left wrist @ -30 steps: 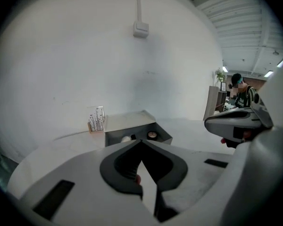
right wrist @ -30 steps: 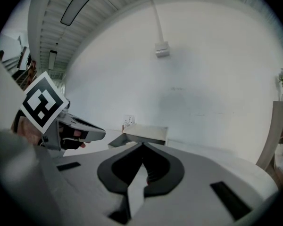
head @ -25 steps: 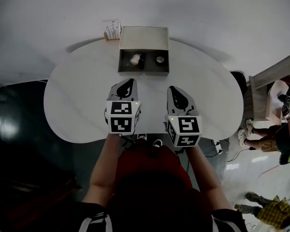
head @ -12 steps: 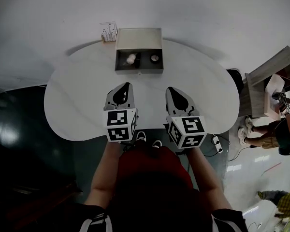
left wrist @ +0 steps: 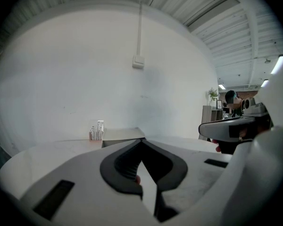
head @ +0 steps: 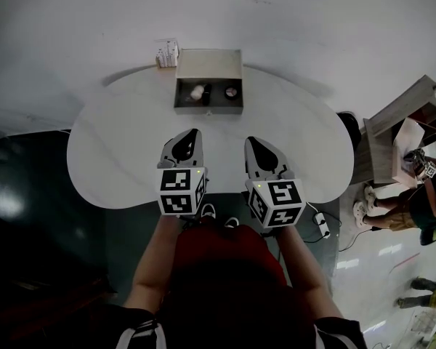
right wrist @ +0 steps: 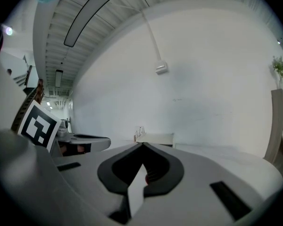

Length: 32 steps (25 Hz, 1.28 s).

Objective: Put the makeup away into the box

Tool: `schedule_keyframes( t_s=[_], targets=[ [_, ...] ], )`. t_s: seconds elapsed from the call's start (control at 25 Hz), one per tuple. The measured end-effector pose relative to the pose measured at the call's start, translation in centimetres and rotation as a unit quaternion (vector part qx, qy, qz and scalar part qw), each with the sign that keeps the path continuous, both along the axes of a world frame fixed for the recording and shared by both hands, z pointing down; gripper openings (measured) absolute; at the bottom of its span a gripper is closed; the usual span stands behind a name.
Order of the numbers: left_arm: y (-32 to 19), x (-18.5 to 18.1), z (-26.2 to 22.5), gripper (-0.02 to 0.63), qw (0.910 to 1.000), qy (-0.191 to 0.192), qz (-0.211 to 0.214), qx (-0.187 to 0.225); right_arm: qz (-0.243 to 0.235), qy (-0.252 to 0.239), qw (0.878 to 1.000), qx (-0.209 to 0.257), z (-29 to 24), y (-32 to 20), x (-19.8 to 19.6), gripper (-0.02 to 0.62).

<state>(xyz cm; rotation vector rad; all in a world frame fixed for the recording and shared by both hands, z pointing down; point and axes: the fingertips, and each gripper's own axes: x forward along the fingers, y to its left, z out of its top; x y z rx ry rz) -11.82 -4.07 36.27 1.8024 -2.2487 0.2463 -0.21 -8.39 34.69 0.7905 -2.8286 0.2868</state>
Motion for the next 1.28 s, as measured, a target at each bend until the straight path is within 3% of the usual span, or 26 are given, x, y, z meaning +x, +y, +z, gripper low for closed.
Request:
schedule_keyframes(
  t_s=[0.68, 1.28],
  targets=[
    [0.9, 1.8, -0.3, 0.023, 0.9992, 0.028, 0.012, 0.025, 0.005, -0.004, 1.0, 0.011, -0.6, 0.8, 1.6, 0.014],
    [-0.1, 1.9, 0.2, 0.023, 0.9991, 0.027, 0.032, 0.002, -0.008, -0.011, 1.0, 0.002, 0.1, 0.7, 1.1, 0.014]
  ],
)
